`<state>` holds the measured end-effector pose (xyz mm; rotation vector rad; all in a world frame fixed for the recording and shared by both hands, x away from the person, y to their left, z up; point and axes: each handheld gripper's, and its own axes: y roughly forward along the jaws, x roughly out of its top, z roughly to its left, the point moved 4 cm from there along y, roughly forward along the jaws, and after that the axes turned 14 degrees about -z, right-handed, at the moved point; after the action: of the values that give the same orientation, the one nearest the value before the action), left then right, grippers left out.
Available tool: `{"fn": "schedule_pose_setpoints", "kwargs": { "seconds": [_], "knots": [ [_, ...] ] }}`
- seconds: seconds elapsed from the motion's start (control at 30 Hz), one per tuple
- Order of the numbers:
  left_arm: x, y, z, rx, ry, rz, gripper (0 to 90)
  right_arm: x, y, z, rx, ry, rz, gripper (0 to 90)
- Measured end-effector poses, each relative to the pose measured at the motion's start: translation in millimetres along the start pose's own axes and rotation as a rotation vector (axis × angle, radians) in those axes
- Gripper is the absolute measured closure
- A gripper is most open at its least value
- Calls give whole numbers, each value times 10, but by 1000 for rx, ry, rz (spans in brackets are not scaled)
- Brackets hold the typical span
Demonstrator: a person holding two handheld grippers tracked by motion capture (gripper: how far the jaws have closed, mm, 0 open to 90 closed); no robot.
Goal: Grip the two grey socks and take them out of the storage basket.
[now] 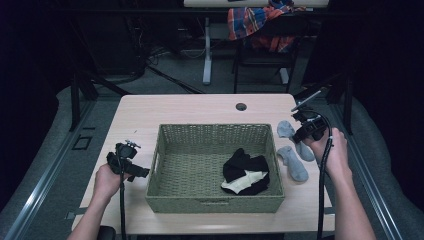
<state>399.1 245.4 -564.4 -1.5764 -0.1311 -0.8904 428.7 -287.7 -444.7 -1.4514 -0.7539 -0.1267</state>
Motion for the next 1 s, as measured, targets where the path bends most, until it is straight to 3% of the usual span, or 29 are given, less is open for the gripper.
{"fn": "schedule_pose_setpoints", "kwargs": {
  "seconds": [0.33, 0.6, 0.73, 1.0],
  "knots": [
    [0, 2, -1, -1, -1, 0, 10, -120, 237, -152, -6, 54, 40, 852],
    [1, 0, -1, -4, -1, 2, 10, -218, 420, -245, 19, 73, 83, 852],
    [1, -1, -2, -4, -2, 1, 10, -252, 503, -253, 48, 88, 101, 852],
    [1, 1, 1, -4, -2, 2, 10, -355, 776, -218, 54, 98, 147, 850]
  ]
}}
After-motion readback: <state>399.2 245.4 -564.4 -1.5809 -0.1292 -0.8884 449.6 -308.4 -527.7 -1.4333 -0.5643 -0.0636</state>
